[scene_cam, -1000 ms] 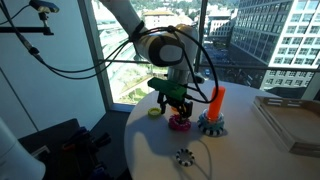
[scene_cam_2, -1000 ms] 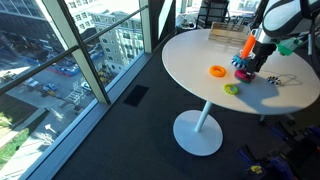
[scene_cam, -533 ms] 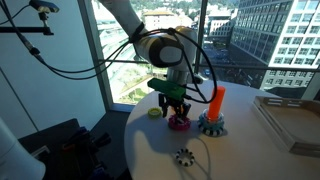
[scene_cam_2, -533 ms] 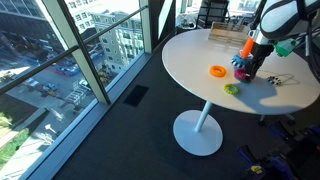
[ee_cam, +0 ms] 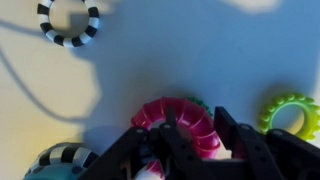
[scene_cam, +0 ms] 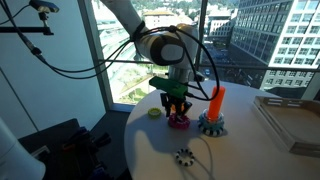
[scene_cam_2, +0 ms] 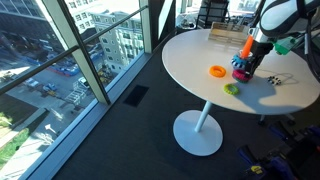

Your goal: Put the pink circular object on the orange object

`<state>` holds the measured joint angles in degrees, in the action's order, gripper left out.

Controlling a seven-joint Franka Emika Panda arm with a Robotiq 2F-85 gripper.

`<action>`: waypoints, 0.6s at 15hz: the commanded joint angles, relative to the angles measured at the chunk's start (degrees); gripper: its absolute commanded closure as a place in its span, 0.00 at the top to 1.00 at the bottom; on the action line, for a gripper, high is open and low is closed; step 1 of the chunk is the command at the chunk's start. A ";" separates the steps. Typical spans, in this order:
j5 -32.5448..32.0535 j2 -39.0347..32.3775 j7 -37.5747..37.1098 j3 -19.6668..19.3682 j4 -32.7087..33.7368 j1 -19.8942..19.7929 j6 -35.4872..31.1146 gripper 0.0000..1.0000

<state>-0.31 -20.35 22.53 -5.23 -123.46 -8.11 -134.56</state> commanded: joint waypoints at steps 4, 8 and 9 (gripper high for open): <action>-1.59 -0.54 -1.79 0.33 1.75 -0.35 -0.23 0.99; -1.84 -1.20 -1.82 0.47 2.28 -0.22 -0.56 1.00; -1.87 -1.36 -1.85 0.53 2.38 -0.19 -0.69 1.00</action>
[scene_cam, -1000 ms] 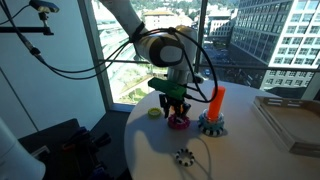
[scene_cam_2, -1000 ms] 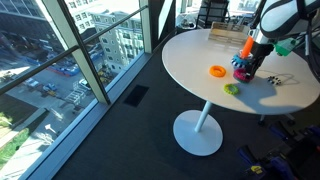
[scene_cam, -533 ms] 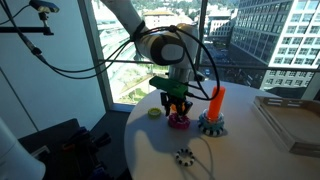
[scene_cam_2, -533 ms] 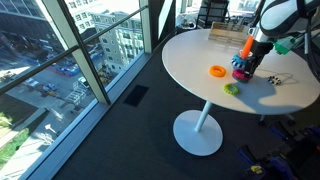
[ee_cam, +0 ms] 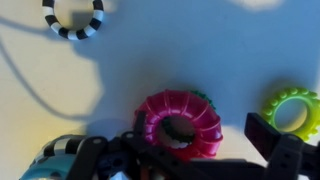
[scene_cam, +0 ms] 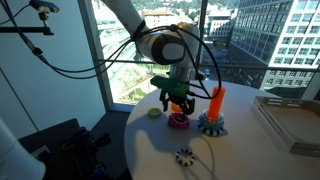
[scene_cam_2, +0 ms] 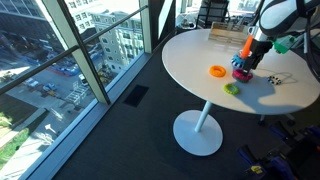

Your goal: Put the pink circular object on the orange object

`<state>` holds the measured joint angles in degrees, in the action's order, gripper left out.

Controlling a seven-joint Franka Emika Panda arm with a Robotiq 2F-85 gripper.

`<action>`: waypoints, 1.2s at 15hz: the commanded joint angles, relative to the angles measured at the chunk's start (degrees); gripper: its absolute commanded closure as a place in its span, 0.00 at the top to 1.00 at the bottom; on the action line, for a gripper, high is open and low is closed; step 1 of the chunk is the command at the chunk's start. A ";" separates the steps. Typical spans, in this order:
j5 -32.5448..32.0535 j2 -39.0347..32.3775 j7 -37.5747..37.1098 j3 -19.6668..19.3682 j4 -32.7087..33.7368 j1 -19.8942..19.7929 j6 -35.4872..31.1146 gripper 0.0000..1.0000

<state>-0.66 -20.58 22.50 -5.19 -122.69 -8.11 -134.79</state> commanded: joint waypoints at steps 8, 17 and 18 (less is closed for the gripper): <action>-1.20 -2.44 -1.59 1.43 2.93 0.01 -1.04 1.00; -0.64 -4.18 -1.41 2.12 3.85 -0.06 -0.54 1.00; -0.62 -4.42 -1.43 2.22 3.95 -0.03 -0.50 0.95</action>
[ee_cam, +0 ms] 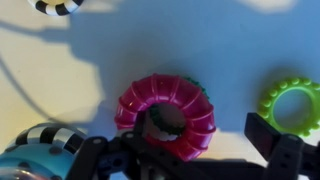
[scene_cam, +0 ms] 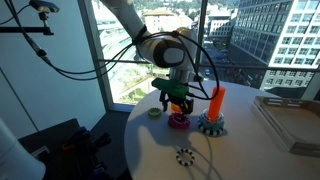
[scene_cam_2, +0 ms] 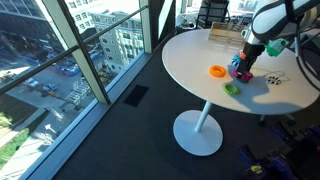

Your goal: Put the pink circular object on the orange object

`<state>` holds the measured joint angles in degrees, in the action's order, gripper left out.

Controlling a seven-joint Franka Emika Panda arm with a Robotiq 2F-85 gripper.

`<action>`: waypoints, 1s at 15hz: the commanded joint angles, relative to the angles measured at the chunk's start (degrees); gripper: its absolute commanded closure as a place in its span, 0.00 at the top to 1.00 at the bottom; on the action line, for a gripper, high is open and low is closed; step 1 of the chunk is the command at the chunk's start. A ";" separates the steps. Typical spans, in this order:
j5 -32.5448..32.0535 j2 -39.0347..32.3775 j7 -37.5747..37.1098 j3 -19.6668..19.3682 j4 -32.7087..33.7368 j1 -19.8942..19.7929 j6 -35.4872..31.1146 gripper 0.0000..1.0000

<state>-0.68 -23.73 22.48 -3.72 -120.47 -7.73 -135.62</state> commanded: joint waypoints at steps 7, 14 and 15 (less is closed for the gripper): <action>-0.87 -0.68 -1.87 0.96 1.87 -0.25 0.66 0.34; -1.57 0.20 -2.88 0.45 2.12 -0.05 1.59 0.10; -2.09 0.66 -3.43 0.14 2.01 0.19 1.78 0.10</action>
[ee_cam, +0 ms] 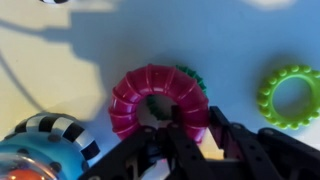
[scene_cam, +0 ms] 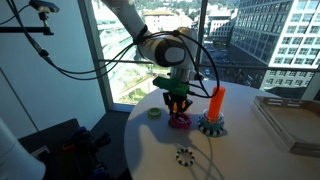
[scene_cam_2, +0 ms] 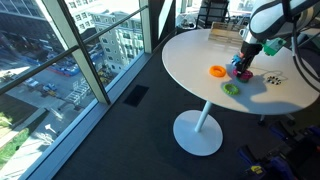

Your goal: Put the pink circular object on the orange object

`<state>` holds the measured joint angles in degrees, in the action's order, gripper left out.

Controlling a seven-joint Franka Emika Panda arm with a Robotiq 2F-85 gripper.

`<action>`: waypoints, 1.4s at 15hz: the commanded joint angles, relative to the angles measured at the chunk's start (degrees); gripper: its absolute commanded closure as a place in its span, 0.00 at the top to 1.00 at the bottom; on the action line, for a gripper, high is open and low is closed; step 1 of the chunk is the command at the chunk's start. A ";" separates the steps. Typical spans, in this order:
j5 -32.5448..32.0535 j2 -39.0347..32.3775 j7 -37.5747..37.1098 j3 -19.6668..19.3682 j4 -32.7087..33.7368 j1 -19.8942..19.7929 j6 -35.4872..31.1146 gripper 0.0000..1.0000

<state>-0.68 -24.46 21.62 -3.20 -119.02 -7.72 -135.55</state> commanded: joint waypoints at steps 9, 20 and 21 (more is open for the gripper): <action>-8.74 9.05 -6.64 -1.98 -0.11 0.96 5.25 0.10; -12.07 18.82 -7.92 -3.24 1.70 0.60 9.50 0.10; -12.14 19.36 -8.05 -3.30 2.08 0.56 9.74 0.10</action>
<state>-11.16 -7.10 15.53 -6.11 -118.32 -7.43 -128.00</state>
